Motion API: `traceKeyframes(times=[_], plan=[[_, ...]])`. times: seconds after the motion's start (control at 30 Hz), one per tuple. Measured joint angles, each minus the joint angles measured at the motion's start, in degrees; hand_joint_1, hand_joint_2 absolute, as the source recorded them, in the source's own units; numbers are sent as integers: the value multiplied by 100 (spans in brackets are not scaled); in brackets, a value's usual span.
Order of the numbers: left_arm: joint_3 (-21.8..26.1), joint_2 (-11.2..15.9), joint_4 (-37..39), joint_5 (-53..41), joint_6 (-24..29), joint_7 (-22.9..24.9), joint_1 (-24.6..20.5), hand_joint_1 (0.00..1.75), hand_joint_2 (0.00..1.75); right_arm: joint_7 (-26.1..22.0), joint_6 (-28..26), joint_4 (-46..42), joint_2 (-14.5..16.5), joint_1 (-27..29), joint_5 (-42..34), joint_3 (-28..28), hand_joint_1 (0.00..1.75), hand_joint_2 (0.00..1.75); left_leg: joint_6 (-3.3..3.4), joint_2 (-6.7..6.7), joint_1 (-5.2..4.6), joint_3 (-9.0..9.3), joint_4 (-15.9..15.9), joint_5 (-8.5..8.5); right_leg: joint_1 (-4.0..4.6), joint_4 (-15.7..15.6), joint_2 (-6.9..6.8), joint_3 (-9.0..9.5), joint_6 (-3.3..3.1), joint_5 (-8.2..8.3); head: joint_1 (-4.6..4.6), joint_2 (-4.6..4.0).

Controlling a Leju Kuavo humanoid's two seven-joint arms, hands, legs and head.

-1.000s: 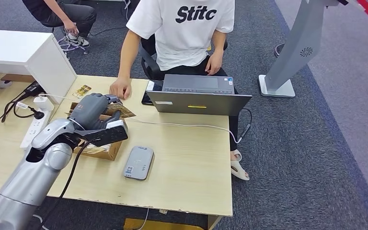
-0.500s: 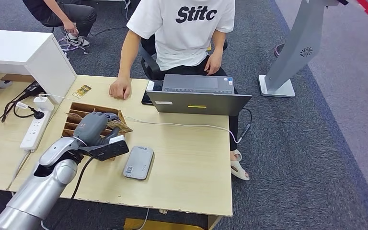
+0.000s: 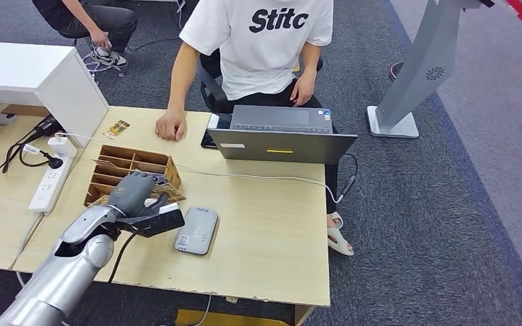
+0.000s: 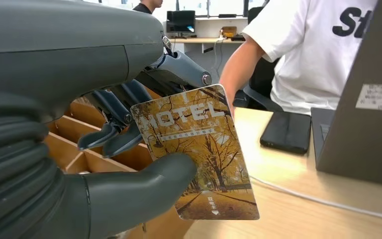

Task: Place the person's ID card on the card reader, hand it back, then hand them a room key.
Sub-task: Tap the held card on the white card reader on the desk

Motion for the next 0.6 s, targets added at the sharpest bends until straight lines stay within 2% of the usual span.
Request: traceKeyframes(times=[0.6], plan=[[0, -393, 349, -221, 46, -125, -71, 175, 175, 9, 23, 28, 2, -3, 120, 73, 0, 175, 3, -1, -1, -1, 0, 2, 0, 0, -1, 0, 2, 2, 0, 0]])
